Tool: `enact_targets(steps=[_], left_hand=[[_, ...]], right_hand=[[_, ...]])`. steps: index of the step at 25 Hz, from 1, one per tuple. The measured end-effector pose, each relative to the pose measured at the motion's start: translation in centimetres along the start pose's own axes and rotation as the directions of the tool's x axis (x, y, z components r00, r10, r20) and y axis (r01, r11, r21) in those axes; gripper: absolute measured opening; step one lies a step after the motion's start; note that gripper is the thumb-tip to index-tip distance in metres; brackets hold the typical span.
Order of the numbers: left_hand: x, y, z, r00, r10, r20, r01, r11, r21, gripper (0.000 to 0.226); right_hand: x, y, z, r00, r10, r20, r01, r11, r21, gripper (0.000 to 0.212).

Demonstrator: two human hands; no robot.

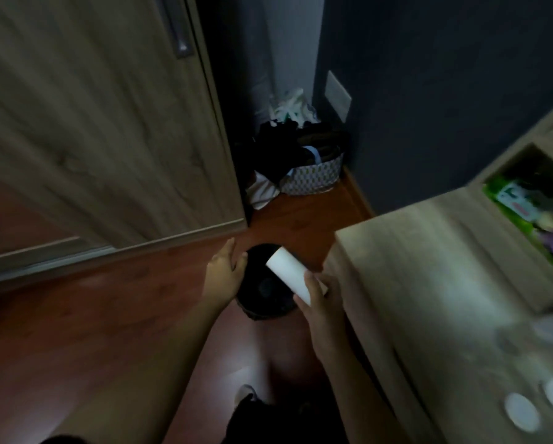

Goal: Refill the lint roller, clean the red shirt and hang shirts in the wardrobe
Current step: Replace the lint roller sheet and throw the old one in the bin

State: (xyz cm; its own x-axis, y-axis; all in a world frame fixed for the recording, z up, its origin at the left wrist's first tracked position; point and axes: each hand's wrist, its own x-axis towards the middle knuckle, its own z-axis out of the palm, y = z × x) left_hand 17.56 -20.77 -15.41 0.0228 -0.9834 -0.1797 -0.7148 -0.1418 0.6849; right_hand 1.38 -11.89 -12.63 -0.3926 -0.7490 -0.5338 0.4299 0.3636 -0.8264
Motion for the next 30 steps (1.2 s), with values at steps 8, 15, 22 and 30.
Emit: enact_targets(steps=[8,15,22,30], left_hand=[[12.6,-17.8,12.8,0.982,-0.175,0.067,0.172,0.984,0.056,0.058],[15.6,-29.6,25.4,0.901,-0.425,0.089,0.424,0.905,0.037,0.067],[14.5,-31.3,26.6,0.894,-0.447,0.039,0.447,0.894,0.018,0.038],[11.0,-19.8,13.8,0.917,-0.394,0.066,0.392,0.919,0.036,0.064]], right_hand=[[17.5,17.9,2.2,0.958,0.251,-0.139,-0.269,0.954,-0.131,0.036],[29.7,29.9,3.3,0.981,0.185,-0.062,-0.194,0.896,-0.399,0.033],[31.9,31.3,4.4,0.975,0.184,0.121,-0.070,0.781,-0.621,0.051],[22.2,18.3,6.1,0.983,0.149,0.107,-0.046,0.764,-0.643,0.054]])
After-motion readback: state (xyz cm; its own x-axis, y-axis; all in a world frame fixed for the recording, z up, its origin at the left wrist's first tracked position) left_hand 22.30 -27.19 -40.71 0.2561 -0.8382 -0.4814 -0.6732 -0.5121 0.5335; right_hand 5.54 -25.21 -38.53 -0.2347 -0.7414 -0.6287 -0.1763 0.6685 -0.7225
